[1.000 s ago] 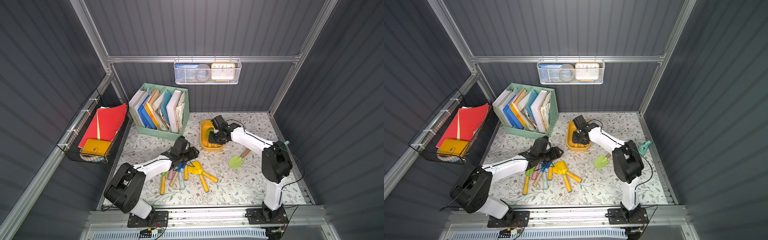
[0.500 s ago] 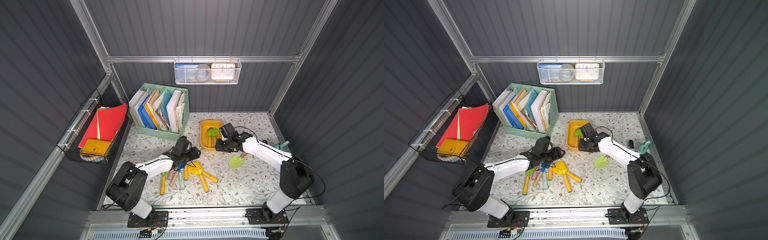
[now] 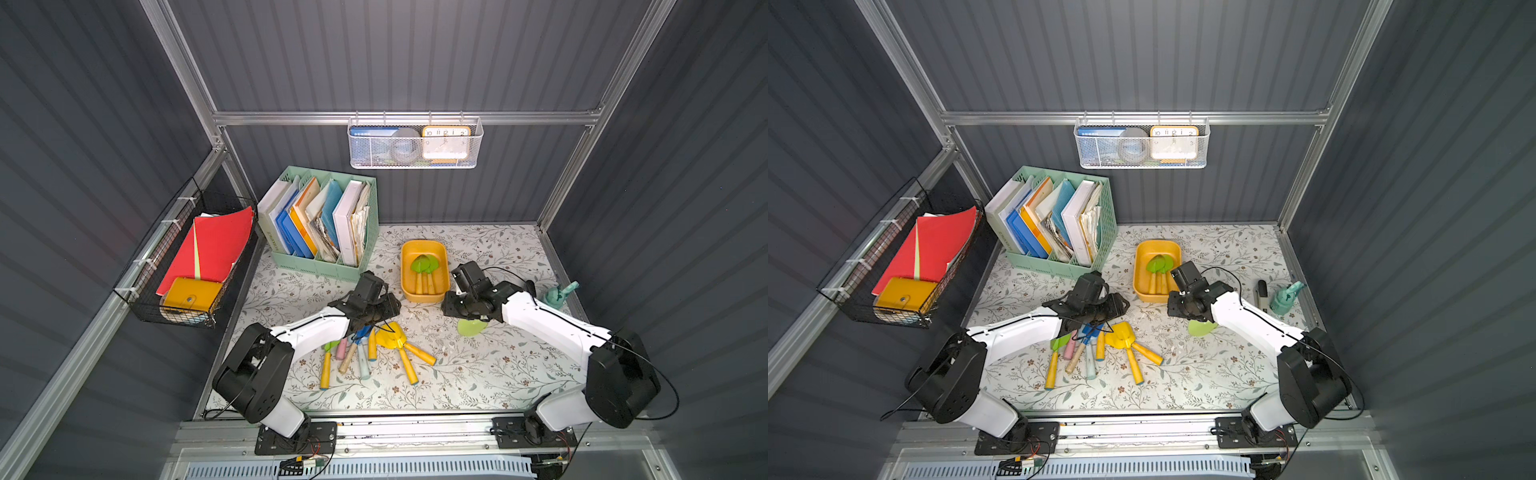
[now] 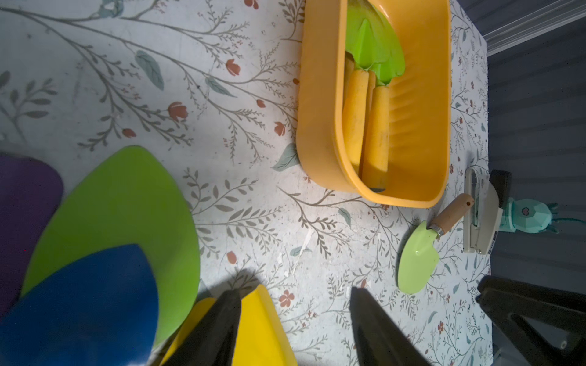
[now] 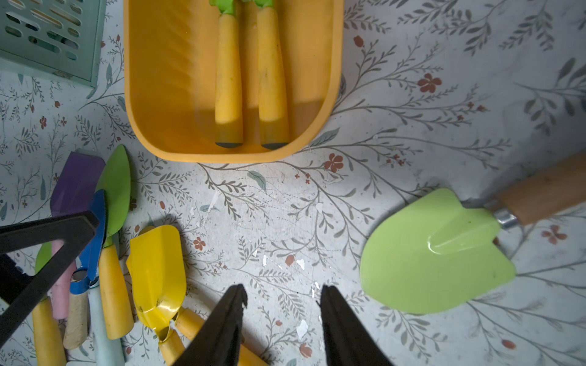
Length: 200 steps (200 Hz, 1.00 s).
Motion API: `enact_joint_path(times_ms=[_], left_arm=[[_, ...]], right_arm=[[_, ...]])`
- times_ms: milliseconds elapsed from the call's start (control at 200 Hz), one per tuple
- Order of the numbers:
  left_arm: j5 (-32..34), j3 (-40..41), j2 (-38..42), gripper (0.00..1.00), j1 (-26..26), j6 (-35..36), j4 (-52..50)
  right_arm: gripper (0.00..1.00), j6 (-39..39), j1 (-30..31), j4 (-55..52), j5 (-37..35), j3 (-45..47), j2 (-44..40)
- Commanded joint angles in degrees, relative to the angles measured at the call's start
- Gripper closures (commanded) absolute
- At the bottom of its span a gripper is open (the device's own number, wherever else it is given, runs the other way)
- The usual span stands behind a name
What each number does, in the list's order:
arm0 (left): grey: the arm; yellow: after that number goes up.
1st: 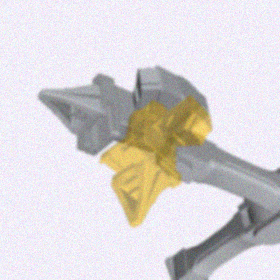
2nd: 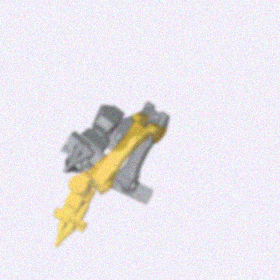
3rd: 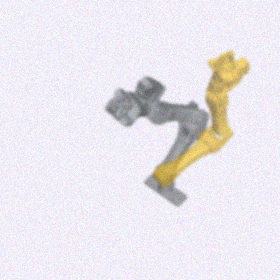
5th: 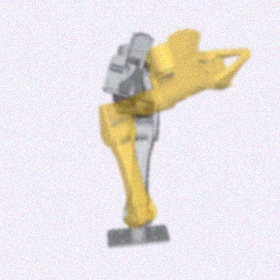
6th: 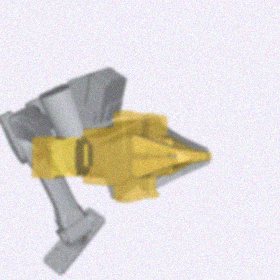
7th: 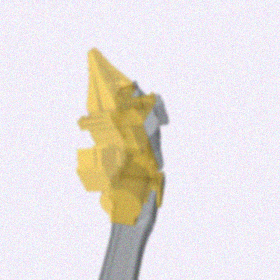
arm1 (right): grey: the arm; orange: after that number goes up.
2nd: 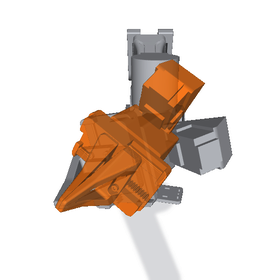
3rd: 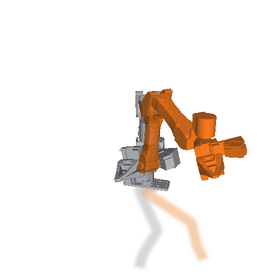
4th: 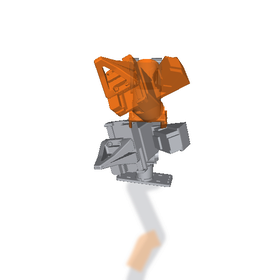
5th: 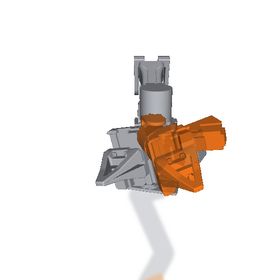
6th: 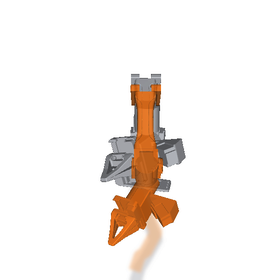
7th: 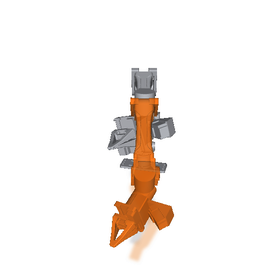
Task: Put the shovel into the storage box
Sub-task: Pick up the shovel from the center of the board.
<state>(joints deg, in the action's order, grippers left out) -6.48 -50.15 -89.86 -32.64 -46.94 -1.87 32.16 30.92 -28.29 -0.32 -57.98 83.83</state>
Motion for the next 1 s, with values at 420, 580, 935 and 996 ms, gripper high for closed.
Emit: enact_joint_path(times_ms=[420, 580, 935, 996], left_arm=[[8.5, 3.1, 7.1, 0.44, -0.4, -3.1, -10.1], [10.3, 5.2, 9.0, 0.47, -0.4, -4.5, -12.4], [15.4, 9.2, 16.2, 0.46, -0.4, -6.2, -19.3], [16.2, 10.2, 17.9, 0.45, -0.4, -6.6, -20.6]], right_arm=[[0.55, 2.2, 0.5, 2.0, 1.8, 5.6, -3.7], [0.55, 3.2, 1.1, 4.2, 2.7, 6.8, -2.8], [0.56, 4.4, 2.7, 6.6, 3.5, 7.6, 0.5], [0.56, 4.4, 2.9, 6.8, 3.6, 7.7, 0.8]])
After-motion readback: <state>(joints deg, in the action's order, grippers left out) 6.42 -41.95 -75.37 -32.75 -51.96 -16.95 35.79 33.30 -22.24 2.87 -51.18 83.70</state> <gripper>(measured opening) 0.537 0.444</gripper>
